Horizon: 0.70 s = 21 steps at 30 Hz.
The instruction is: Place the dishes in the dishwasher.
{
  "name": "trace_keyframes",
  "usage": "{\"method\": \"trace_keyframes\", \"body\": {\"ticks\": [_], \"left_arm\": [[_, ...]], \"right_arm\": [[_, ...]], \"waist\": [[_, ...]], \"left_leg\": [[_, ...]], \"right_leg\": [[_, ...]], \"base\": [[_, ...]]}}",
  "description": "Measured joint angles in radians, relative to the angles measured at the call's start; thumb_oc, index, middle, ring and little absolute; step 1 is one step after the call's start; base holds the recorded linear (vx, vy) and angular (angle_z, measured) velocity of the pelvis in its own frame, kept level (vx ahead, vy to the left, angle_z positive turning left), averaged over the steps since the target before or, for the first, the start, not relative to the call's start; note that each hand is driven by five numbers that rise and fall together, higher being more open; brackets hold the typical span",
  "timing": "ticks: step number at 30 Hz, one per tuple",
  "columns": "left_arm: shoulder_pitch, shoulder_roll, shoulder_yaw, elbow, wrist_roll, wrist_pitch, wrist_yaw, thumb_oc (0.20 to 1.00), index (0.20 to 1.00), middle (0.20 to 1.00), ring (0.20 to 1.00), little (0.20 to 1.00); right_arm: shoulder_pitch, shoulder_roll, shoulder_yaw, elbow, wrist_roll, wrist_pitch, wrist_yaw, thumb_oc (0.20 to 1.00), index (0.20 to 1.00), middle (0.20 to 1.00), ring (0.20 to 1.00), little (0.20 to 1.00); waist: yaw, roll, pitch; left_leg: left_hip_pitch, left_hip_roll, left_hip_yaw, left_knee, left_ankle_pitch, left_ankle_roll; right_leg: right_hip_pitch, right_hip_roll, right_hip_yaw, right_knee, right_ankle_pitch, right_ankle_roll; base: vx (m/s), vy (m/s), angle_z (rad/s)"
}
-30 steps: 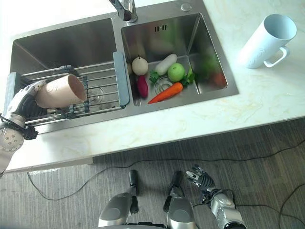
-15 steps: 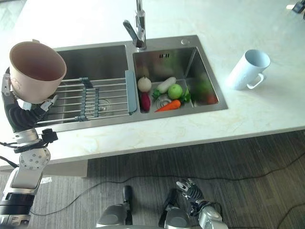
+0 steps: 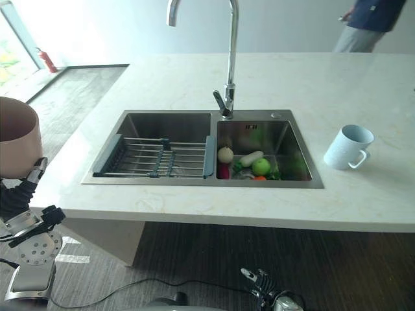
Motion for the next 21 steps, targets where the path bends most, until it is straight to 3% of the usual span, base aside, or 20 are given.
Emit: {"method": "trace_keyframes", "body": {"ticks": [4, 5, 6, 7, 8, 9, 11, 12, 13, 14, 15, 16, 17, 18, 19, 21], "left_arm": [[-0.011, -0.025, -0.002, -0.013, -0.019, 0.008, -0.114, 0.2, 0.2, 0.2, 0.2, 0.2], [-0.03, -0.034, -0.013, -0.013, -0.037, 0.007, -0.145, 0.2, 0.2, 0.2, 0.2, 0.2], [-0.05, -0.034, -0.028, -0.013, -0.052, 0.006, -0.182, 0.2, 0.2, 0.2, 0.2, 0.2], [-0.065, -0.033, -0.042, -0.012, -0.063, 0.0, -0.217, 0.2, 0.2, 0.2, 0.2, 0.2], [-0.061, -0.02, -0.053, -0.013, -0.075, -0.005, -0.234, 0.2, 0.2, 0.2, 0.2, 0.2], [-0.061, -0.019, -0.062, -0.014, -0.075, -0.017, -0.249, 0.2, 0.2, 0.2, 0.2, 0.2], [-0.072, -0.014, -0.115, -0.031, -0.07, -0.056, -0.276, 0.2, 0.2, 0.2, 0.2, 0.2], [-0.096, -0.01, -0.128, -0.027, -0.069, -0.075, -0.285, 0.2, 0.2, 0.2, 0.2, 0.2], [-0.154, 0.003, -0.152, -0.014, -0.071, -0.075, -0.293, 0.2, 0.2, 0.2, 0.2, 0.2], [-0.215, 0.009, -0.171, -0.012, -0.073, -0.076, -0.297, 0.2, 0.2, 0.2, 0.2, 0.2], [-0.245, 0.01, -0.183, -0.013, -0.073, -0.078, -0.302, 0.2, 0.2, 0.2, 0.2, 0.2], [-0.227, 0.012, -0.173, -0.015, -0.074, -0.078, -0.309, 0.2, 0.2, 0.2, 0.2, 0.2], [-0.195, 0.021, -0.156, -0.012, -0.074, -0.076, -0.316, 0.2, 0.2, 0.2, 0.2, 0.2], [-0.188, 0.025, -0.156, 0.017, -0.074, -0.078, -0.333, 0.2, 0.2, 0.2, 0.2, 0.2], [-0.174, 0.024, -0.155, 0.032, -0.078, -0.079, -0.349, 0.2, 0.2, 0.2, 0.2, 0.2], [-0.165, 0.023, -0.155, 0.043, -0.09, -0.081, -0.402, 0.2, 0.2, 0.2, 0.2, 0.2]], "right_arm": [[-0.011, -0.019, 0.025, 0.014, -0.018, 0.021, -0.03, 1.0, 1.0, 1.0, 1.0, 1.0], [0.001, -0.017, 0.025, 0.014, -0.018, 0.024, -0.04, 1.0, 1.0, 1.0, 1.0, 1.0], [0.017, -0.013, 0.033, 0.003, -0.018, 0.041, -0.044, 1.0, 1.0, 1.0, 1.0, 1.0], [0.024, -0.009, 0.033, -0.006, -0.017, 0.055, -0.044, 1.0, 1.0, 1.0, 1.0, 1.0], [0.025, -0.01, 0.032, -0.011, -0.016, 0.062, -0.049, 1.0, 1.0, 1.0, 1.0, 1.0], [0.02, -0.024, 0.019, -0.017, -0.012, 0.053, -0.041, 1.0, 1.0, 1.0, 1.0, 1.0], [0.028, -0.05, -0.011, -0.023, 0.008, 0.026, -0.025, 1.0, 1.0, 1.0, 1.0, 1.0], [0.033, -0.058, -0.031, -0.024, 0.018, 0.014, -0.013, 1.0, 1.0, 1.0, 1.0, 1.0], [0.038, -0.046, -0.065, -0.021, 0.04, 0.007, -0.002, 1.0, 1.0, 1.0, 1.0, 1.0], [0.034, -0.029, -0.072, -0.015, 0.047, 0.015, 0.015, 1.0, 1.0, 1.0, 1.0, 1.0], [0.03, -0.021, -0.086, -0.012, 0.049, 0.016, 0.031, 1.0, 1.0, 1.0, 1.0, 1.0], [0.022, -0.011, -0.095, -0.006, 0.067, 0.017, 0.05, 1.0, 1.0, 1.0, 1.0, 1.0], [0.018, 0.001, -0.094, -0.022, 0.087, 0.015, 0.084, 1.0, 1.0, 1.0, 1.0, 1.0], [0.028, 0.005, -0.095, -0.043, 0.107, 0.009, 0.116, 1.0, 1.0, 1.0, 1.0, 1.0], [0.035, -0.01, -0.095, -0.05, 0.121, 0.008, 0.14, 1.0, 1.0, 1.0, 1.0, 1.0], [0.027, 0.001, -0.091, -0.052, 0.122, 0.008, 0.159, 1.0, 1.0, 1.0, 1.0, 1.0]], "waist": [[0.025, 0.049, -0.003], [0.015, 0.054, -0.003], [0.006, 0.04, 0.004], [-0.002, -0.016, 0.026], [-0.002, -0.048, 0.027], [-0.008, -0.058, 0.029], [-0.062, -0.039, 0.026], [-0.076, -0.009, 0.031], [-0.102, -0.003, 0.037], [-0.122, -0.024, 0.043], [-0.128, -0.022, 0.046], [-0.108, -0.033, 0.057], [-0.091, -0.054, 0.065], [-0.111, -0.058, 0.067], [-0.122, -0.023, 0.06], [-0.114, -0.021, 0.062]], "left_leg": [[-0.037, 0.012, -0.052, -0.005, 0.021, -0.041], [-0.062, 0.033, 0.005, -0.005, 0.009, -0.026], [-0.081, 0.055, 0.133, -0.007, -0.054, 0.011], [-0.097, 0.043, 0.29, 0.056, -0.045, 0.006], [-0.103, 0.019, 0.34, 0.124, -0.045, 0.001], [-0.084, 0.007, 0.382, 0.209, -0.06, 0.012], [-0.028, -0.004, 0.458, 0.33, -0.08, 0.052], [-0.014, 0.0, 0.471, 0.295, -0.077, 0.093], [-0.018, -0.034, 0.457, 0.206, -0.065, 0.116], [-0.02, -0.057, 0.445, 0.1, -0.03, 0.147], [-0.018, -0.067, 0.447, 0.029, -0.03, 0.127], [-0.014, -0.068, 0.495, 0.016, -0.067, 0.145], [0.013, -0.07, 0.548, 0.018, -0.075, 0.152], [0.052, -0.076, 0.554, 0.024, -0.08, 0.138], [0.077, -0.081, 0.493, 0.008, -0.083, 0.101], [0.069, -0.132, 0.445, 0.002, -0.092, 0.121]], "right_leg": [[0.028, 0.037, -0.068, 0.001, -0.02, -0.017], [0.033, 0.041, -0.114, 0.001, -0.027, -0.028], [0.032, 0.017, -0.193, 0.009, -0.017, -0.049], [0.015, -0.049, -0.253, 0.017, -0.025, -0.049], [0.016, -0.09, -0.275, 0.018, -0.034, -0.063], [0.019, -0.131, -0.305, 0.042, -0.032, -0.055], [0.033, -0.18, -0.367, 0.139, -0.06, -0.007], [0.024, -0.181, -0.364, 0.206, -0.094, -0.01], [-0.01, -0.17, -0.298, 0.257, -0.178, -0.034], [-0.05, -0.125, -0.231, 0.226, -0.186, -0.013], [-0.074, -0.105, -0.214, 0.219, -0.166, -0.023], [-0.088, -0.131, -0.223, 0.246, -0.162, -0.031], [-0.092, -0.17, -0.227, 0.281, -0.154, -0.008], [-0.06, -0.21, -0.267, 0.317, -0.162, 0.01], [-0.053, -0.225, -0.269, 0.351, -0.163, 0.017], [-0.058, -0.29, -0.269, 0.391, -0.144, 0.019]], "base": [[-0.17, -0.094, 0.73], [-0.27, 0.016, 1.66], [-0.22, 0.031, 1.86], [-0.22, 0.066, 1.63], [-0.23, 0.1, 1.3], [-0.24, 0.141, 1.11], [-0.19, 0.222, 1.24], [-0.16, 0.302, 1.56], [-0.13, 0.294, 1.98], [-0.12, 0.307, 2.3], [-0.11, 0.317, 1.59], [-0.11, 0.334, 0.68], [-0.09, 0.3, 0.56], [-0.13, 0.325, 0.83], [-0.14, 0.287, 1.06], [-0.15, 0.3, 0.83]]}}
